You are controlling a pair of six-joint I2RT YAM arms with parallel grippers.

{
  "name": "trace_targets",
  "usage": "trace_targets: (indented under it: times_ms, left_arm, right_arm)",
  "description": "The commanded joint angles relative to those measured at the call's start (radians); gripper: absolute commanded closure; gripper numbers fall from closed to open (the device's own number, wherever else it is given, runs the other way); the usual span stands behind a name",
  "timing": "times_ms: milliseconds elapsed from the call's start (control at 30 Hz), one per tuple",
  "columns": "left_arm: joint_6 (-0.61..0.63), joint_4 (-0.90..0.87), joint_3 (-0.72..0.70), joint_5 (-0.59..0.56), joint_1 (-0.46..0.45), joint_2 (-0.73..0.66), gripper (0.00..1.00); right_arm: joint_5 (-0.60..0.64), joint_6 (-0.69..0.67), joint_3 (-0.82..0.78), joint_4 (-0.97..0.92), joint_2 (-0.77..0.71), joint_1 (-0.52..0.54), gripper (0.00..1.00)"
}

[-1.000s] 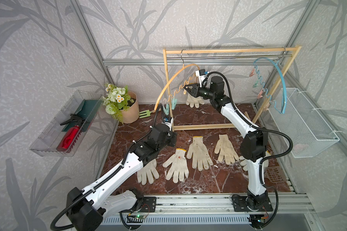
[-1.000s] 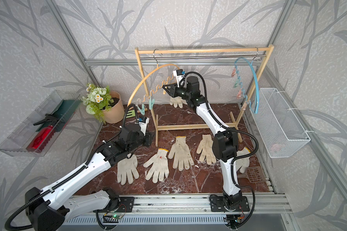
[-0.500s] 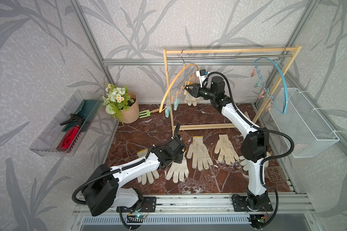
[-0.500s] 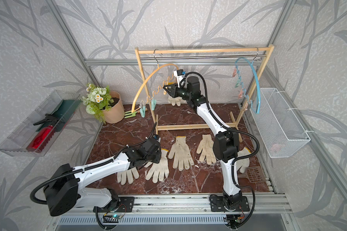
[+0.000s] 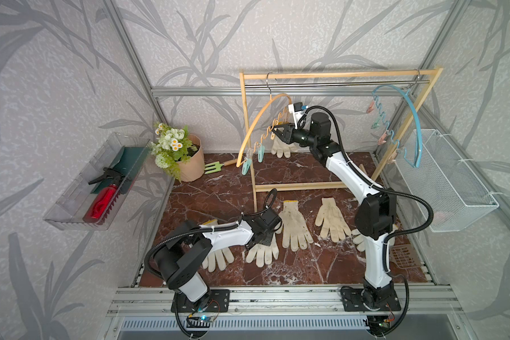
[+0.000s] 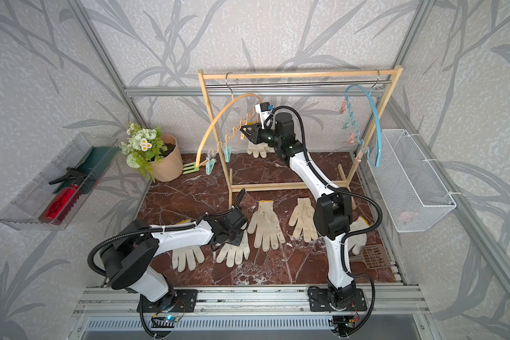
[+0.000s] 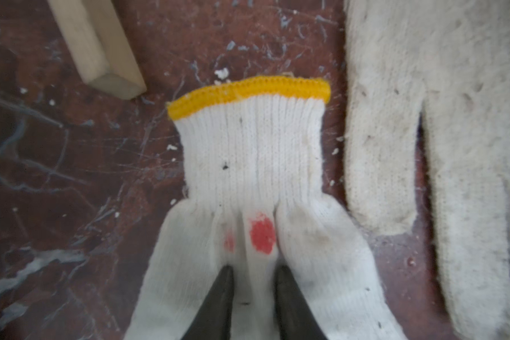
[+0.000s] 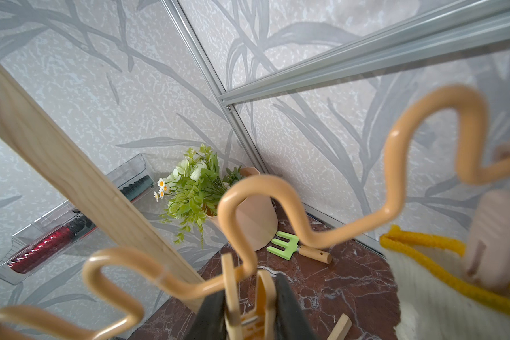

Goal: Clip the gloves onto a hanger to dry
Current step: Pick up the glove from the center of the board.

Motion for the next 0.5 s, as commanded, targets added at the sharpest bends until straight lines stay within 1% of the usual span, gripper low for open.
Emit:
trace_targets:
  times_ms: [0,67,267,467]
  left_arm:
    - [-0.020,-0.034,-0.008,-0.001,-0.006,0.009,0.95]
    - [-0.018,-0.022,-0.010,-0.017,-0.010,-0.035,1.00]
    - [0.028,0.026,-0.002,-0.113,-0.039,-0.201,1.00]
    - [0.093,0.170,-0.018,-0.180,-0.049,-0.327,1.00]
  right_arm:
    - [-0.005,-0.006,-0.010,0.024,-0.060,0.005,0.74]
    - [-0.005,-0.006,-0.011,0.026,-0.059,0.004,0.74]
    - [-0.004,-0.001,-0.012,0.032,-0.061,0.005,0.74]
    - [-0.005,-0.001,-0.020,0.034,-0.069,0.005,0.73]
